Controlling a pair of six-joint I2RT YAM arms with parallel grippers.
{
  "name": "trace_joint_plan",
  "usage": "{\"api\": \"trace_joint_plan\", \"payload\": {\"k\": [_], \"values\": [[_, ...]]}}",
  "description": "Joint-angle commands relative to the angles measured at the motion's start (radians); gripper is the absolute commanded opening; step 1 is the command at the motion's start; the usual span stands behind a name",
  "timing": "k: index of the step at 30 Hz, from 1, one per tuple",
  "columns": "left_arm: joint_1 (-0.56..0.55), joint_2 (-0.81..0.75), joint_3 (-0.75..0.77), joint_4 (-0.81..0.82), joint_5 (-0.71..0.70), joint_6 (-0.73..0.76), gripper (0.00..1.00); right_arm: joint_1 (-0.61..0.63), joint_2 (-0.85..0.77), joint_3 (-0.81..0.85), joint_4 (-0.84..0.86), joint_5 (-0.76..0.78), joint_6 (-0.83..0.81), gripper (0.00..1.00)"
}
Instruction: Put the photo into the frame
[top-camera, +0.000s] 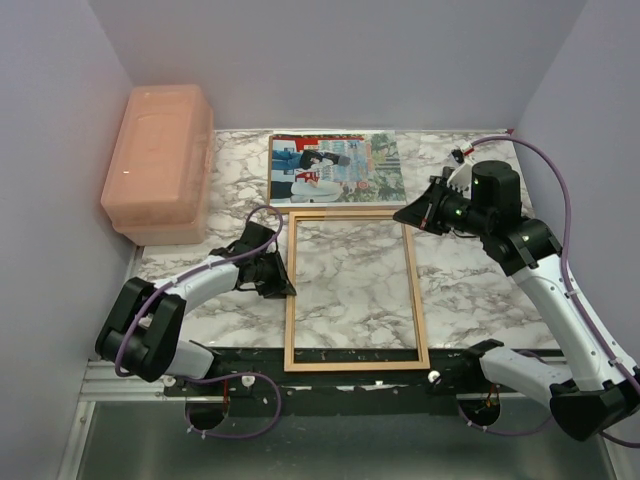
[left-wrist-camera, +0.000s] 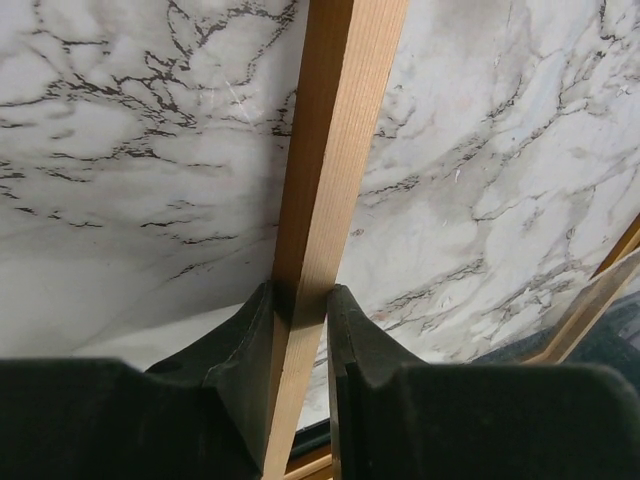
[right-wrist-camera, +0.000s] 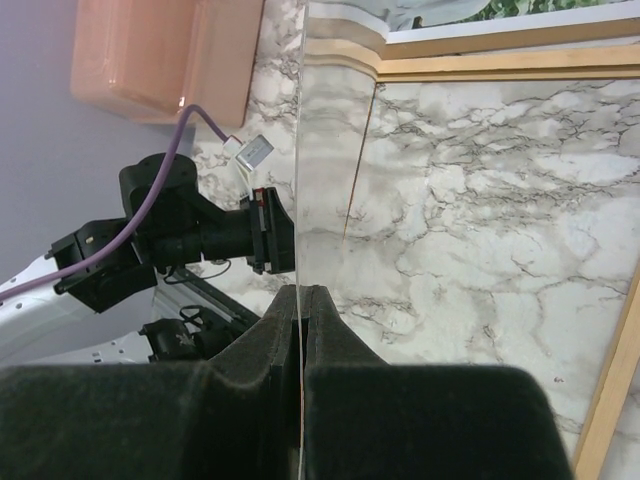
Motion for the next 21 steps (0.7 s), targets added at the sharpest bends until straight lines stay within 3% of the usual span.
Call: {"api": "trace_joint_plan", "payload": {"k": [1,8,11,13,21], "values": [[0.003,0.017,0.022,0.040,-0.044,-0.015,0.15,0.004,-0.001,-0.005,0.009,-0.006,-0.017,0.00],[0.003,0.017,0.048,-0.042,-0.081,0.077,0.19,0.005,0.000,-0.036,0.022,-0.029,-0.023,0.00],[0.003,-0.021,0.039,-0.037,-0.063,0.099,0.45,0.004,0.001,-0.051,0.021,-0.033,-0.032,0.00],[0.003,-0.064,0.031,-0.037,-0.045,0.104,0.54,0.004,-0.001,-0.057,0.021,-0.035,-0.032,0.00],[0.007,-0.261,-0.014,-0.044,0.014,0.089,0.56,0.004,-0.004,-0.089,0.056,-0.074,-0.014,0.00]]}}
